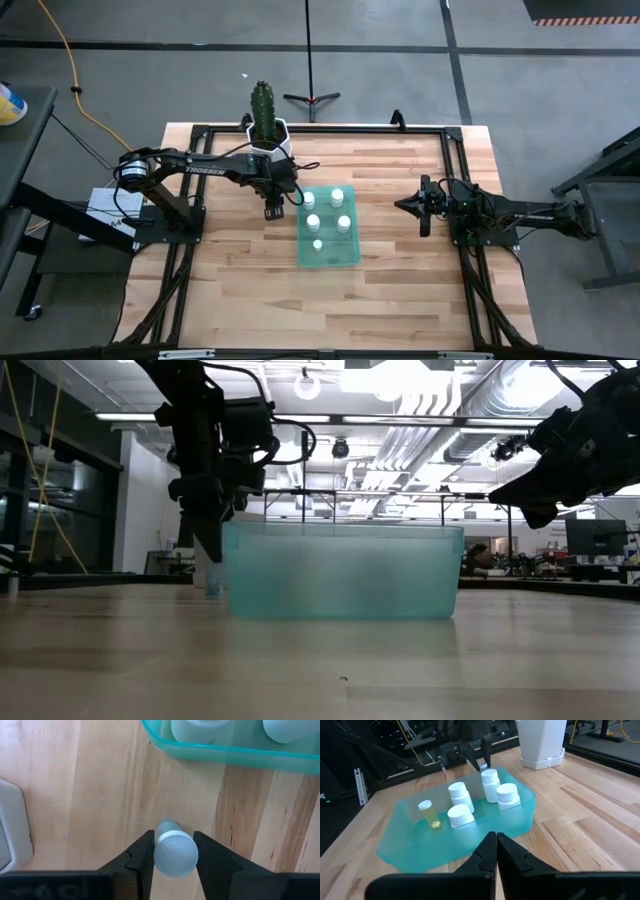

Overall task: Pick and place pill bottles into a basket
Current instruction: Put the blue pill bottle into the green bin

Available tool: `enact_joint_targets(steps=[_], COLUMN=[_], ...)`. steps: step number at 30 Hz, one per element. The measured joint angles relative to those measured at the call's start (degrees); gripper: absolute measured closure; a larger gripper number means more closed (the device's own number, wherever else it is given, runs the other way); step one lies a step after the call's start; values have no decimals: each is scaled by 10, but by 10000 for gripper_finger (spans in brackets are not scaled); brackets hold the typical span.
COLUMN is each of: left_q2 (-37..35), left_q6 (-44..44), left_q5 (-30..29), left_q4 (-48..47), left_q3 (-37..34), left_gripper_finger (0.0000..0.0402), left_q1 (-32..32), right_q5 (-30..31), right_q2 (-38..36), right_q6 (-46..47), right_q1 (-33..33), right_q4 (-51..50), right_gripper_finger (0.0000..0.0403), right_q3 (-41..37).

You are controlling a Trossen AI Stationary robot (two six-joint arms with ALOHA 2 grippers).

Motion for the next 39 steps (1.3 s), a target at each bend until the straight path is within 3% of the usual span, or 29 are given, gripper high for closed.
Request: enact_joint_targets(steps=[6, 17, 24, 30, 39], left_q2=[0, 0, 0, 0, 0], left_q6=[0, -2, -3, -3, -2], left_q5=[-25, -21, -17, -11, -8], left_q4=[-4, -19, -20, -26, -69], left_q3=[0, 1, 1, 2, 51], left_gripper_finger=[237, 245, 228, 243, 231], left_q1=[0, 0, 0, 0, 0], right_q5=[0, 0, 0, 0, 0], right_q2=[0, 0, 0, 0, 0], right_q6=[0, 1, 2, 2, 0], right_q1=[0, 0, 0, 0, 0], right_q4=[0, 0, 0, 0, 0], right_gripper_finger=[402, 401, 402, 401, 402], right_q3=[0, 0, 0, 0, 0])
